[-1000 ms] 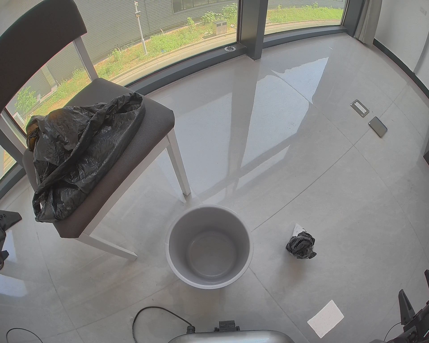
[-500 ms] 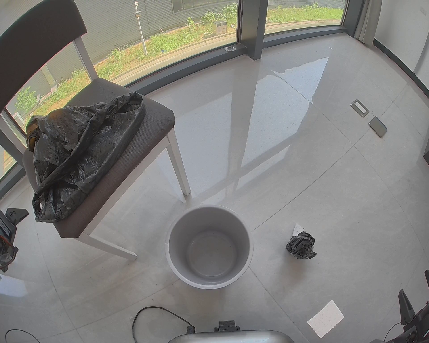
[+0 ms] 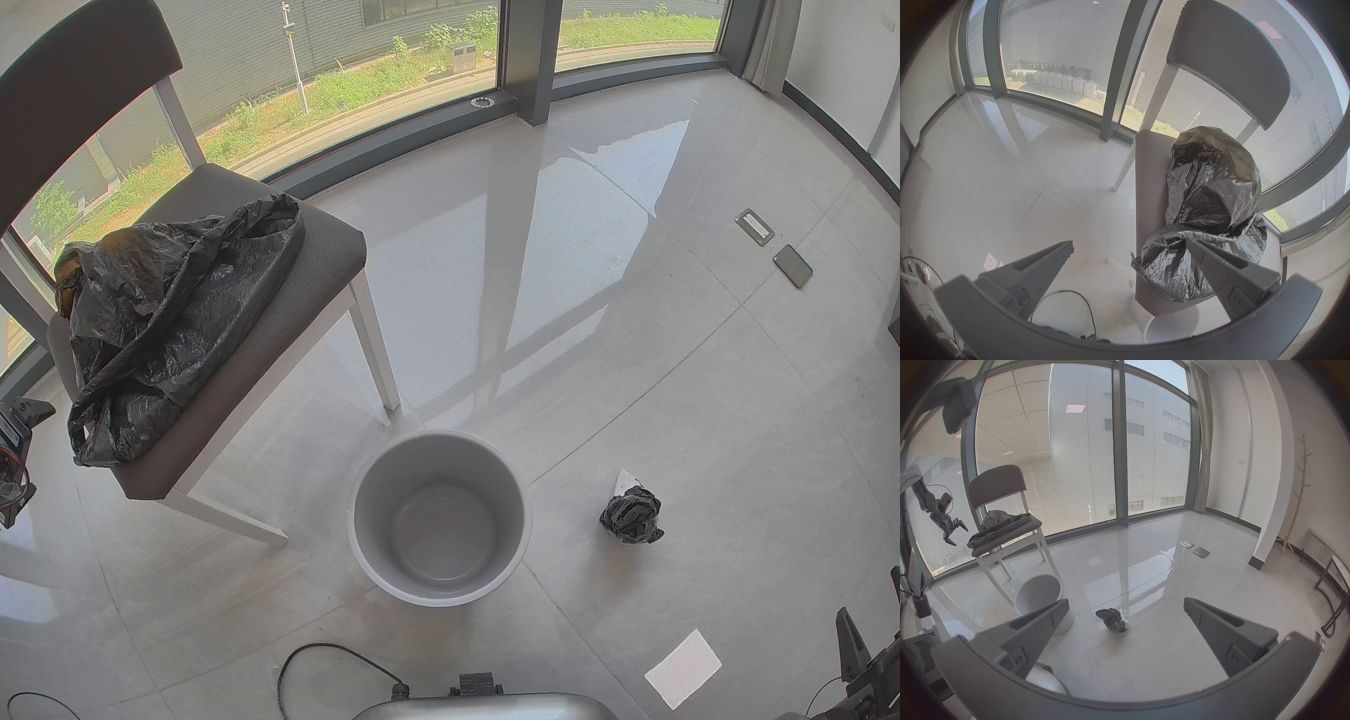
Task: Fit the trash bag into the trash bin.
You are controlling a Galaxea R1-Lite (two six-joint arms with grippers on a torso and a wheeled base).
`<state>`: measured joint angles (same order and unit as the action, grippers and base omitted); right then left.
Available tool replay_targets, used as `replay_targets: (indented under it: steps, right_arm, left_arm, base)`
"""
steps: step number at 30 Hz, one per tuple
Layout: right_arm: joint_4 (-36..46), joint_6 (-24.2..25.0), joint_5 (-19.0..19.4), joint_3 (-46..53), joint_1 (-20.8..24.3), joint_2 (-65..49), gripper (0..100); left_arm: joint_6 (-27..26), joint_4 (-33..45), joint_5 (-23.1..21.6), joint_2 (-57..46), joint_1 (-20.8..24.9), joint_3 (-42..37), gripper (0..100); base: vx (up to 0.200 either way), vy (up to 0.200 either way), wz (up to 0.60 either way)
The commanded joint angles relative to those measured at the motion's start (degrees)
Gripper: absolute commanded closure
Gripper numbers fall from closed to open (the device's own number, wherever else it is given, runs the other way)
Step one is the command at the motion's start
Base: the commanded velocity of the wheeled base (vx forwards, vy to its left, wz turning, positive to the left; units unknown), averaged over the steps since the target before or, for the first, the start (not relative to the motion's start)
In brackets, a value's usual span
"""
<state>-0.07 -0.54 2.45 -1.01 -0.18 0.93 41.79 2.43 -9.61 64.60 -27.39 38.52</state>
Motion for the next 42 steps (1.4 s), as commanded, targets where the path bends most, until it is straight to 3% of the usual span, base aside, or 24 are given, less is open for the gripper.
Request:
replay_targets:
  steps: [1,8,28,42]
  right_arm:
    - [0.0,-0.1,0.0,1.0,0.0,-0.4,0]
    - [-0.1,-0.3,0.0,1.0,0.0,-0.4,0]
    - [0.0,-0.3,-0.5,1.0,0.0,-0.4,0]
    - [0.0,-0.8,-0.3,1.0,0.0,-0.4,0]
  left_arm:
    - [0.1,0.3,-0.9,2.2,1.9,0.4,0]
    - [0.5,1.1,-1.0,1.7,6.1,0.4,0]
    - [0.6,-5.4,-1.0,10.7,6.4,0.3,0]
    - [0.7,-6.8,-0.5,13.0,9.6,0.3,0]
  base:
    - [0.000,0.000,0.00]
    - [0.000,0.000,0.00]
    - [0.000,0.000,0.00]
    - [0.000,0.000,0.00]
